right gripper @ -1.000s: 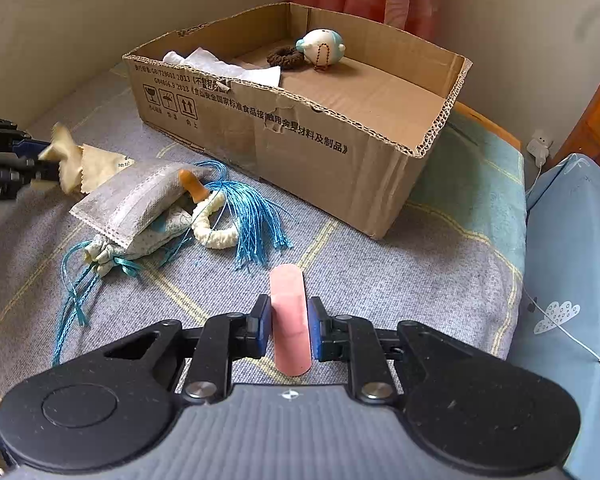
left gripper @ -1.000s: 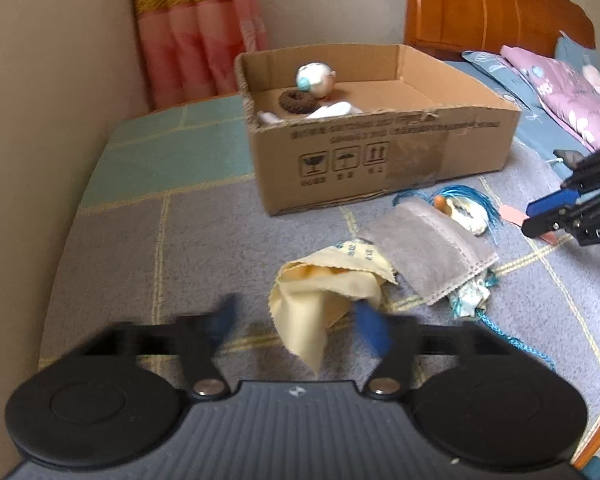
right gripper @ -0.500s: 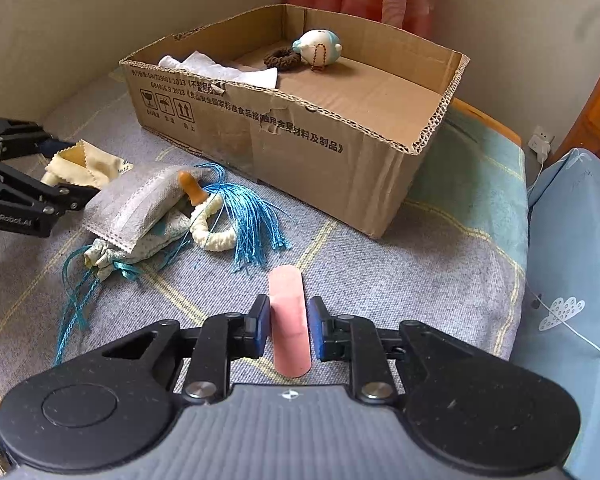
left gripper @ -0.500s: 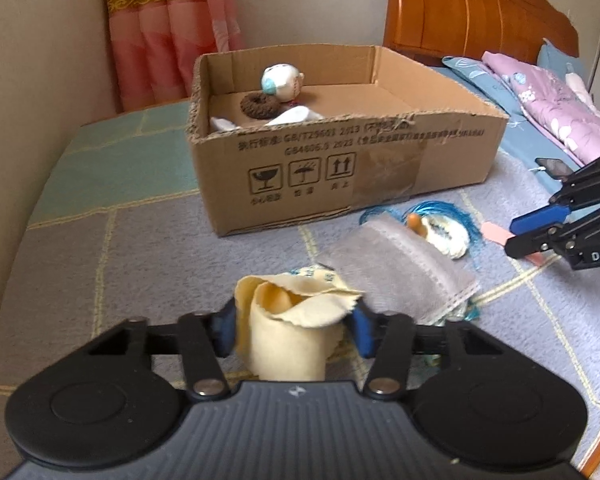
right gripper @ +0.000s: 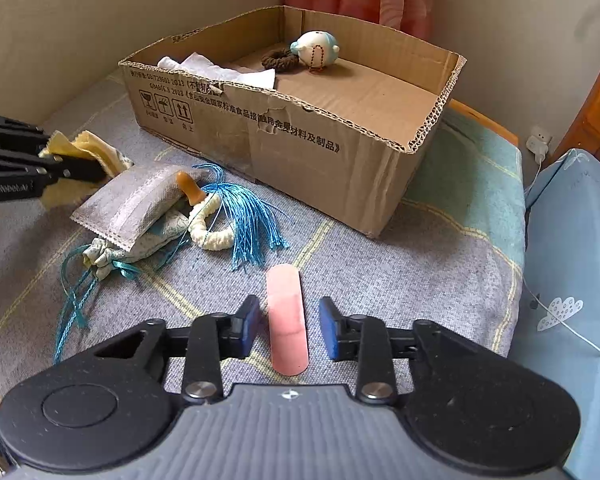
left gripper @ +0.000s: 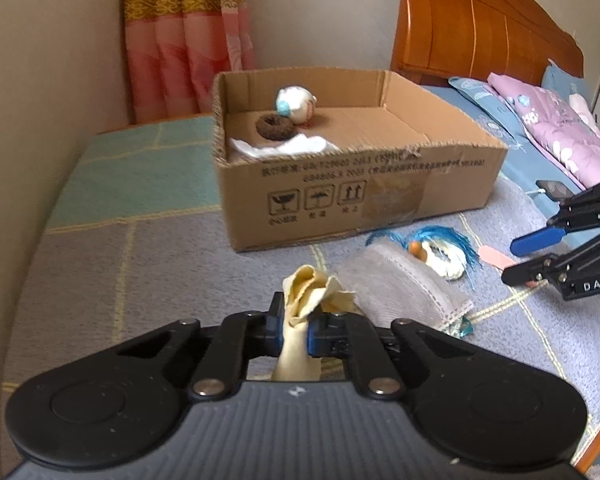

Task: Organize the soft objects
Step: 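Carry the yellow cloth into the box and open the left gripper while the right holds the pink strip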

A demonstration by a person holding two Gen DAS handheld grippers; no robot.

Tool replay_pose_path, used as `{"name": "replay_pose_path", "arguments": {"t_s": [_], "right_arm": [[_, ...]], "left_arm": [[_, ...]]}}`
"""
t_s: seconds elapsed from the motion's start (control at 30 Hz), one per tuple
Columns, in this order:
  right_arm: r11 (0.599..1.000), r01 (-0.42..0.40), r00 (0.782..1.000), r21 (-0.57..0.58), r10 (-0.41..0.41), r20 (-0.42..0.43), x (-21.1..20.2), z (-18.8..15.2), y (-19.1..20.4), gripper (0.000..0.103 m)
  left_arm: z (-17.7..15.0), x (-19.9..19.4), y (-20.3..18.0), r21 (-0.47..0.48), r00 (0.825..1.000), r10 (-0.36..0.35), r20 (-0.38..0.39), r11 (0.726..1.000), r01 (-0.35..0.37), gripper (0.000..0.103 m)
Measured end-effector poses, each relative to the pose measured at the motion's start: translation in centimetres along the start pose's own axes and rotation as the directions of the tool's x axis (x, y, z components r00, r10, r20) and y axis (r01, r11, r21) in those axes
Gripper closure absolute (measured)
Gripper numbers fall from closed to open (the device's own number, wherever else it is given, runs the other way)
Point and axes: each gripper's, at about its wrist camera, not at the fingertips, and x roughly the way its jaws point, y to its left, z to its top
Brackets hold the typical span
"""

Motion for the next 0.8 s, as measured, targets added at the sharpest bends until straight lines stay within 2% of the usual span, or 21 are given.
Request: {"name": "replay_pose_path", "arguments": {"t_s": [0.3,0.53,0.63,0.7,0.8], "right_arm": [[1.000,-0.008,1.000,-0.026,0.008,-0.006,0.0,0.1,0.3,0.062],[0.999,-0.018,1.000,-0.046,0.017,-0.012,0.0,0.2,0.7,0.062],[0.999,-0.023,1.000,-0.030,0.022,-0.011,0.0,0.2,0.4,0.070],[0.999,-0.020,1.000,-0.031,0.019,-0.011,0.0,0.2,0.6,0.081],[0.999,0.001,1.000,-0.047,-0.002,-0.011,-0.1,0.2,0.9,0.083]], "left_arm": [[0.9,-2.0,0.9,0.000,0.998,0.051,0.044,0.999,-0.051,0.095],[2.3,-3.5,0.6,0.044,0.994,0.053,0.092,0.997,-0.058,0.095],[3.0,-4.1,0.3,0.061,0.993,0.045,0.110,0.997,-0.052,0.095],[3.2,-4.6,0.1,0.073,0.992,0.040,0.122,0.996,-0.050,0.095],[3.7,-5.0,-0.1,0.092,0.990,0.039,0.133,0.994,-0.051,0.095]]}}
